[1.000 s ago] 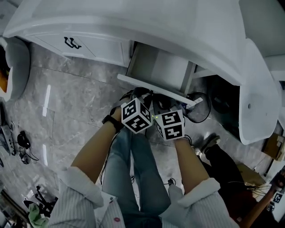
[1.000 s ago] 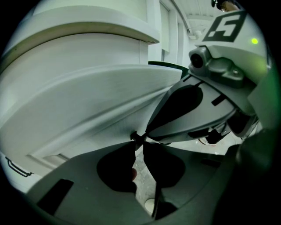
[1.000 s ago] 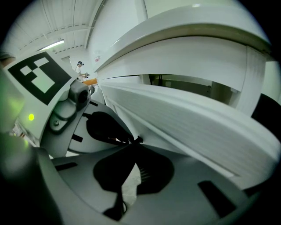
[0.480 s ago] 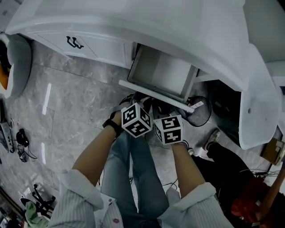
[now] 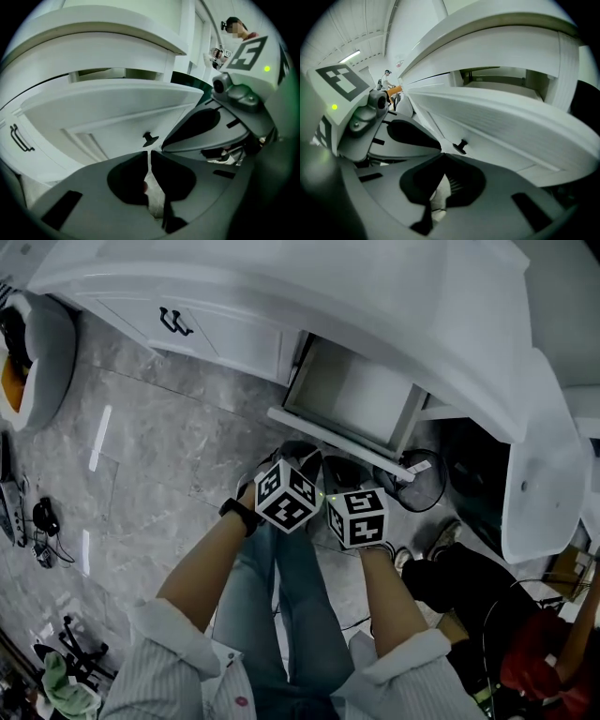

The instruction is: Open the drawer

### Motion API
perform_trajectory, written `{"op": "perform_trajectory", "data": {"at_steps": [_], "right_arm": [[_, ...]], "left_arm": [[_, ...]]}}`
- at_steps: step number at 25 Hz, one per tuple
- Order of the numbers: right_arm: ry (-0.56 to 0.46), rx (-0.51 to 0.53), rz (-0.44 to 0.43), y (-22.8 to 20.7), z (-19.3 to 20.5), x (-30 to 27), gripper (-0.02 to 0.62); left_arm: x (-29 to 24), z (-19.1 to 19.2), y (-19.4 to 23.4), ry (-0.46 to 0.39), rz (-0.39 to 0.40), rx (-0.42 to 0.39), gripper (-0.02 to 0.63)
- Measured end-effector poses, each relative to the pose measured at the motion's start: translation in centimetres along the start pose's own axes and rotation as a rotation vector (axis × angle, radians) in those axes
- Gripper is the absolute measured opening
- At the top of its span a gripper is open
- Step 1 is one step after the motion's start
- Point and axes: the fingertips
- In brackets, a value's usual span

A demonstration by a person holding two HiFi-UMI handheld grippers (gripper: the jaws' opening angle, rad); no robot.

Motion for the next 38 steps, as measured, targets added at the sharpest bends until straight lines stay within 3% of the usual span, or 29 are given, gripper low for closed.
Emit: {"op": "perform_trajectory", "data": {"at_steps": [8,13,20,24,33,38], "right_arm": [[0.016,-0.054,-0.018,3.9,-1.9,0.3,0.008],[0.017,-0.071,-0.029,6.1,-4.8,1.0,0.008],[0.008,-0.063,-0.039,9.0,-10.7,2.4,0.009],[-0.006,-0.066,-0.047,11.2,-14.7,2.9,0.009],[-0.113,-0.095,-0.108,17.0,-23.4,6.0,0.008],[-0.217,-0.069,-0.157,19.3,-28.9,8.1,0.008]], "left_arm": [[4.6,0.1,1.0,0.011,-0.061,0.174,0.023],[8.3,-0.9,2.0,0.012,-0.146,0.283,0.023],[13.8,-3.5,3.6,0.025,-0.241,0.375,0.021],[17.4,-6.4,5.1,-0.015,-0.27,0.432,0.021],[25.4,-14.0,8.1,-0.144,-0.336,0.435,0.018],[29.4,-18.1,9.0,-0.221,-0.367,0.371,0.017]]}}
Point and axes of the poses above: the fingertips, and each gripper's own axes: x backward along the fingers, y to its left, z out of its underside, and after that the axes turned 13 degrees about -y, right-handed
